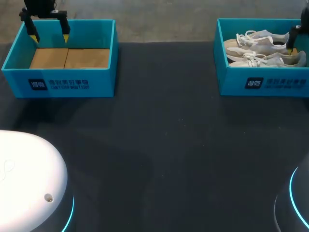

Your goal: Take the shoe out of the shoebox, open the shoe tongue, remove and reinsert the insole, then place the shoe into the shoebox

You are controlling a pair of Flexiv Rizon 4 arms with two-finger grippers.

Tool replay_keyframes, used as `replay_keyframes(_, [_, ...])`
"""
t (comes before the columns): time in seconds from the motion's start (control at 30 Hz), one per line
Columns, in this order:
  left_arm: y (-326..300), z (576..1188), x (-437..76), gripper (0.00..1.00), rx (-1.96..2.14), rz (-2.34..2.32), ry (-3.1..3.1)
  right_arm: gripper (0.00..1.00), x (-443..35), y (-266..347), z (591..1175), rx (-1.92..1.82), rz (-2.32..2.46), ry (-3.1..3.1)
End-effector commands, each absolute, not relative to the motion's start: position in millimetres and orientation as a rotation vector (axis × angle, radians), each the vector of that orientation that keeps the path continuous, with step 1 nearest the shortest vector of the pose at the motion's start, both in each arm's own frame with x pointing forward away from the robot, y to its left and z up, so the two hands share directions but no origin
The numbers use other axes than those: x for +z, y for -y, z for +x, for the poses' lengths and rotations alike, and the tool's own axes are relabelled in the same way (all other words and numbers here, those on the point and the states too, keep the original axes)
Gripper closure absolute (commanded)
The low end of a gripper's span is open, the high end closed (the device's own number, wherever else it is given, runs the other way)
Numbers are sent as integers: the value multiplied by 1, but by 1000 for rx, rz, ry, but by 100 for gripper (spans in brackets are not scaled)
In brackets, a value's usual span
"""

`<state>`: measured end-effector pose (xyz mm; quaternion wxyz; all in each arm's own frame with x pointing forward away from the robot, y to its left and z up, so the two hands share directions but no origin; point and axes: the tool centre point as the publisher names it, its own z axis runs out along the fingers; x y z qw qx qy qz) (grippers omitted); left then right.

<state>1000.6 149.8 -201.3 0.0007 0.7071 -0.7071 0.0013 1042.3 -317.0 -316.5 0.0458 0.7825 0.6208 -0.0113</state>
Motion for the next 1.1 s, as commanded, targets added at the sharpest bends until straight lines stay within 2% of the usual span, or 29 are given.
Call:
replay_keyframes(0.03, [-150,1000,-201,0,2,2220,2221,0,-328,322,1049,-45,2404,-1902])
replay_keyframes(0.1, [-150,1000,-201,0,2,2220,2221,2,-334,326,1050,-58,2410,-1907])
replay_keyframes(0.17, [-150,1000,-201,0,2,2220,2221,11,-339,328,1049,-66,2412,-1914])
replay_keyframes(0.2, [-150,1000,-201,0,2,2220,2221,31,-341,329,1048,-68,2414,-1915])
replay_keyframes(0.23, [-150,1000,-201,0,2,2220,2221,45,-343,330,1048,-72,2416,-1916])
replay_keyframes(0.3, [-150,1000,-201,0,2,2220,2221,45,-345,332,1047,-74,2421,-1917])
replay_keyframes(0.37, [-150,1000,-201,0,2,2220,2221,39,-347,333,1047,-72,2425,-1918])
replay_keyframes(0.47, [-150,1000,-201,0,2,2220,2221,37,-351,333,1049,-74,2425,-1925])
replay_keyframes(0.67, [-150,1000,-201,0,2,2220,2221,38,-361,333,1049,-99,2415,-1945])
replay_keyframes(0.87, [-150,1000,-201,0,2,2220,2221,42,-368,334,1049,-125,2415,-1952])
replay_keyframes(0.97, [-150,1000,-201,0,2,2220,2221,50,-372,334,1050,-146,2411,-1956])
replay_keyframes(1.1, [-150,1000,-201,0,2,2220,2221,53,-377,333,1051,-178,2401,-1959])
